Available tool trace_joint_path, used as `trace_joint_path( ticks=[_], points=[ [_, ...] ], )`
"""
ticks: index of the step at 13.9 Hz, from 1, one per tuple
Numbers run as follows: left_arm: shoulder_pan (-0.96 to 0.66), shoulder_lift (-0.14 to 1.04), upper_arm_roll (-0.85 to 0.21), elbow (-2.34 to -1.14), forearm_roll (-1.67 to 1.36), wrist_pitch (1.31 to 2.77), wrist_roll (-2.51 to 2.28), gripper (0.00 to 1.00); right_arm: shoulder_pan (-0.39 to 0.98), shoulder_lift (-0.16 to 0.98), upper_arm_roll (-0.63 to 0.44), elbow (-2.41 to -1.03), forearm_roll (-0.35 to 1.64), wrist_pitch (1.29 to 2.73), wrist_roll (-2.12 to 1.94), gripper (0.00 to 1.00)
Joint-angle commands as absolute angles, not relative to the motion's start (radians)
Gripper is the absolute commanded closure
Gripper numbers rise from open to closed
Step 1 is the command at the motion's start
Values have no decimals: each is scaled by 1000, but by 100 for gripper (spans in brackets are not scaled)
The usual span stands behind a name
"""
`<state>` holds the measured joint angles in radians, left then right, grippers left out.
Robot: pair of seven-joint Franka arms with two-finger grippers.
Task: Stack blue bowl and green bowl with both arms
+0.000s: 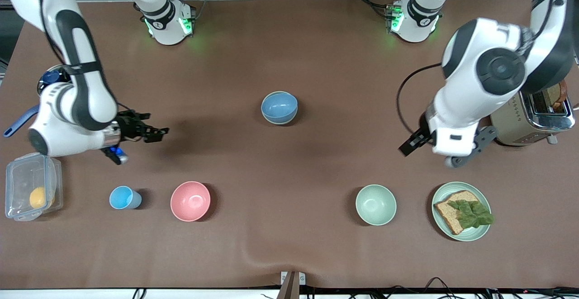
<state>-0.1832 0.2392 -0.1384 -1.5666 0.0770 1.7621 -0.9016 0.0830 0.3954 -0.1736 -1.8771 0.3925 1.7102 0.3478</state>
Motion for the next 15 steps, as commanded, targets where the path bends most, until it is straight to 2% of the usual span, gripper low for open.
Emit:
trace_joint_path(
  ticks=[1,3,6,8,11,12,15],
  points=[
    [-115,42,-149,-1773,61,1776,-709,0,19,358,-92,-1832,293,1669,337,0],
    [-66,-20,-152,-1824,61,1758,-570,0,-56,341,1,-1815,220,1669,339,0],
    [-49,-75,-167,-1839,58,1692,-373,0,-48,324,8,-1780,204,1625,347,0],
    [-35,-87,-184,-1832,57,1675,-267,0,-25,321,6,-1665,199,1521,348,0],
    [-35,-106,-186,-1822,28,1674,-236,0,-21,281,9,-1496,195,1480,334,0],
    [-26,-103,-184,-1798,14,1646,-206,0,-23,264,9,-1487,178,1467,318,0],
    [-11,-25,-146,-1613,-61,1510,-179,0,-37,198,-8,-1486,169,1451,189,0]
  ],
)
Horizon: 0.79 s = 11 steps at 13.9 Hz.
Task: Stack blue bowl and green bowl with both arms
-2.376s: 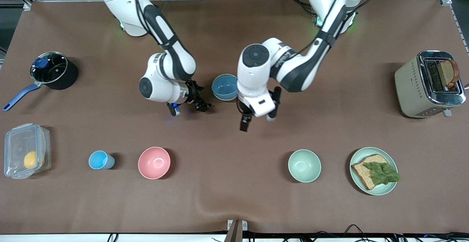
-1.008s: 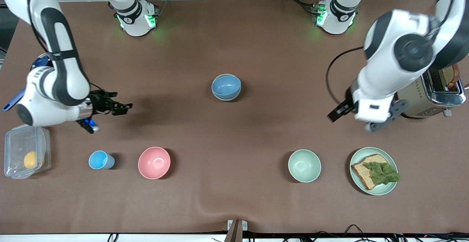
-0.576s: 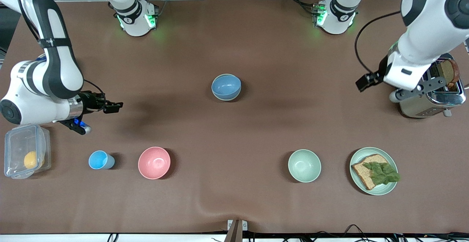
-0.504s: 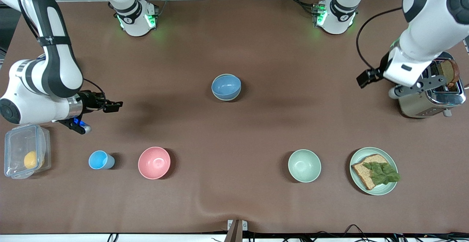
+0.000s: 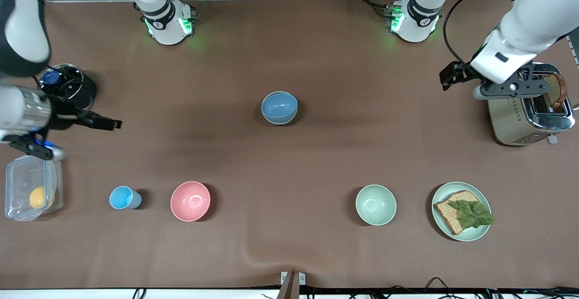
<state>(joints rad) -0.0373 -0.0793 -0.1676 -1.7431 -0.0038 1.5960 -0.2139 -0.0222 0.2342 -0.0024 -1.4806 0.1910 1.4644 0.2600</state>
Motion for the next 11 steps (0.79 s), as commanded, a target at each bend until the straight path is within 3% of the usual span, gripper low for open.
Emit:
trace_joint_path(
  ticks=[1,7,11],
  points=[
    [-9,-5,-138,-1571,-57,1491,-166,0,-37,180,-21,-1486,173,1451,178,0],
    [20,0,-137,-1536,-54,1496,-97,0,-37,45,-34,-1500,179,1491,118,0],
    [18,0,-144,-1543,-11,1514,-86,0,-32,18,-3,-1516,158,1563,117,0]
  ],
)
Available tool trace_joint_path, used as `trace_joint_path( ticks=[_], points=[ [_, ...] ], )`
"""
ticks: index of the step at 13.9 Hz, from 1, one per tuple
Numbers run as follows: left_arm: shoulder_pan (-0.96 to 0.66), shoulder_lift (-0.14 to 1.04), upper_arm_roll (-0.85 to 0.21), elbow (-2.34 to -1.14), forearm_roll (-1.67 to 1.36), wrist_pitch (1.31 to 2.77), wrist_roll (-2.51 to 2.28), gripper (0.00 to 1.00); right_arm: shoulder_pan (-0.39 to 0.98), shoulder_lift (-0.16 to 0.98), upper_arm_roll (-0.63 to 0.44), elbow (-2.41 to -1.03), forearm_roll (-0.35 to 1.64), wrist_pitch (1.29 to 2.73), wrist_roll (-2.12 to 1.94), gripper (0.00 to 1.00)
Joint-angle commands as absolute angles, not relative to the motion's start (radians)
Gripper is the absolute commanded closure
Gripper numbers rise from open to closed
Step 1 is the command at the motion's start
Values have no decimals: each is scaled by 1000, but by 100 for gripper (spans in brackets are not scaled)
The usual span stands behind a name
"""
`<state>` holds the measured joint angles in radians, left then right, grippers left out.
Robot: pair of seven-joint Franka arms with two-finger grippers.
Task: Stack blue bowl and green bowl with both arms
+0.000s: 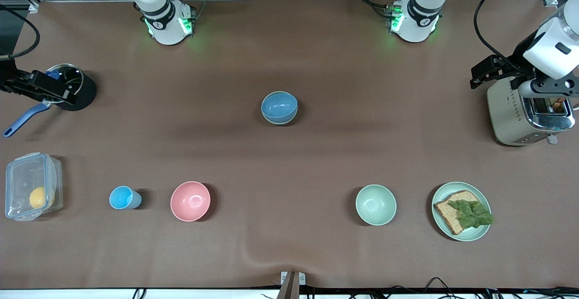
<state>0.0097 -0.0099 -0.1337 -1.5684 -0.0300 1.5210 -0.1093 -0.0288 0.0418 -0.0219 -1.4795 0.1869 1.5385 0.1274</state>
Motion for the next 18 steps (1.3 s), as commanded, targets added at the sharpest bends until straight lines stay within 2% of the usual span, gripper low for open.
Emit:
trace_joint_path(
  ticks=[1,4,8,18],
  points=[
    [17,-5,-144,-1551,-9,1519,-86,0,-35,18,-5,-1526,150,1565,115,0],
    [17,-17,-146,-1575,-8,1540,-90,0,-26,21,30,-1522,57,1581,28,0],
    [18,-44,-147,-1627,-6,1575,-100,0,-37,25,40,-1522,60,1585,25,0],
    [18,-44,-147,-1628,-6,1577,-100,0,-44,23,41,-1522,19,1577,-124,0]
  ],
)
